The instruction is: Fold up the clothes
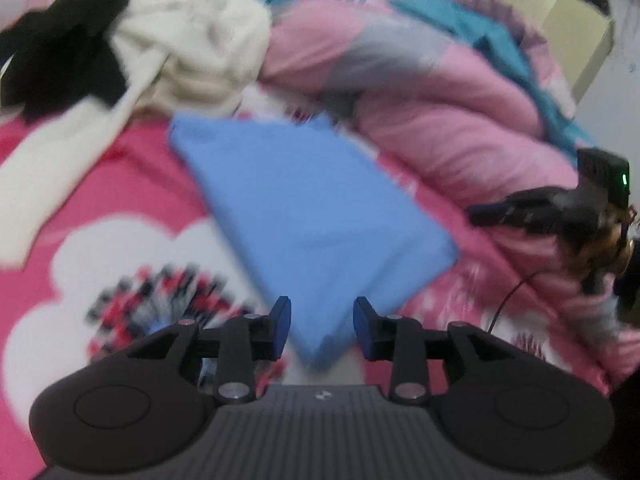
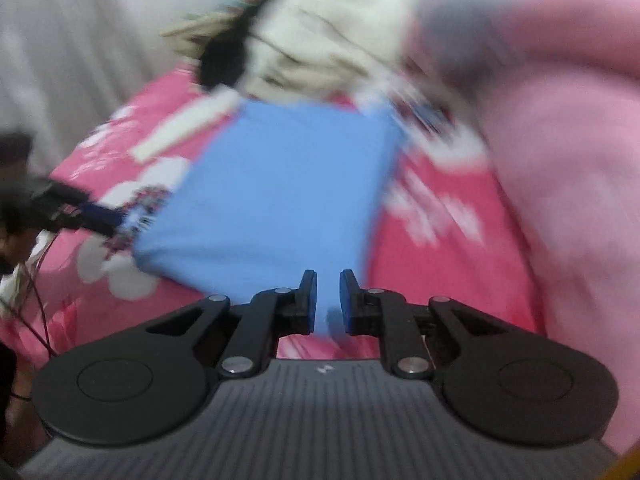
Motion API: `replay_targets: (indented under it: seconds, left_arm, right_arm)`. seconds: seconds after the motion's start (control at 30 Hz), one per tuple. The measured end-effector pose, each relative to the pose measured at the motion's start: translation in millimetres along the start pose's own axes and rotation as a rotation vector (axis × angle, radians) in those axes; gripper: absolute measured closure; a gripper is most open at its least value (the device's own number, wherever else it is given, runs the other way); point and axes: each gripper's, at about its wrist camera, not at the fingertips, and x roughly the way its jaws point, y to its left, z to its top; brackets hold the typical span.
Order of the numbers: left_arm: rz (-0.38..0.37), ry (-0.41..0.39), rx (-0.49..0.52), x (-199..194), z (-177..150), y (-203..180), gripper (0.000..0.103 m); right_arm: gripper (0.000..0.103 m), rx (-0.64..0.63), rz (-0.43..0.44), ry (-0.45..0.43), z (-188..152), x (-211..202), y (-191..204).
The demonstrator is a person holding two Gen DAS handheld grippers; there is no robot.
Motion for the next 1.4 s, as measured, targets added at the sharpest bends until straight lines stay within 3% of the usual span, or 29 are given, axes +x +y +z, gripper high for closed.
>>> replay_targets:
  seconds: [0.07,0.2,0.23,0.33,0.4,0.47,0.57,0.6,0.7,0.73,0.83,0.93,1.1,1.4]
  left_arm:
    - [0.0,0.002,0.017,14,-4,-6,0.067]
    - [-0.001,0.006,0.051,43,-11,-18,0.071]
    - [-0.001,0.008,0.058,50,-12,-21,0.071]
    - [0.016,0.006,0.026,36,-7,-21,0.067]
    - [0.014,-0.011,0.022,30,-2,-22,0.059]
    - [0.02,-0.025,0.034,32,6,-26,0.056]
    - [0.097,0.019,0.004,51,24,-30,0.054]
    - [0.134,0.047,-0.019,57,29,-30,0.054]
    - [0.196,0.12,-0.095,70,38,-28,0.052]
    - [0.207,0.129,-0.095,71,39,-31,0.05]
    - [0.247,0.152,-0.085,75,42,-37,0.048]
    - [0.279,0.168,-0.069,80,43,-44,0.045]
    - [0.312,0.19,-0.068,83,43,-50,0.044]
    - [0.358,0.214,-0.046,87,43,-57,0.044]
  right_arm:
    - [0.09,-0.106,0.003,-0.054,1,18,22]
    - [0.09,-0.209,-0.087,0.085,-22,64,39]
    - [0.09,-0.238,-0.099,0.07,-32,61,43]
    - [0.09,-0.197,-0.108,0.122,-32,47,43]
    - [0.091,-0.17,-0.129,0.149,-21,42,42]
    - [0.09,-0.195,-0.127,0.078,-5,35,49]
    - [0.089,-0.199,-0.089,0.018,10,46,57]
    - [0.089,-0.205,-0.083,0.043,8,54,58]
    - [0.088,-0.223,-0.063,0.259,-11,84,59]
    - [0.087,-0.237,-0.066,0.256,-14,78,61]
    - [0.087,-0.123,-0.033,0.285,11,65,53]
    - [0.087,0.039,-0.014,0.232,32,62,34]
    - [0.087,0.121,-0.053,0.3,15,93,20]
    - [0.087,0.157,-0.054,0.286,18,92,18]
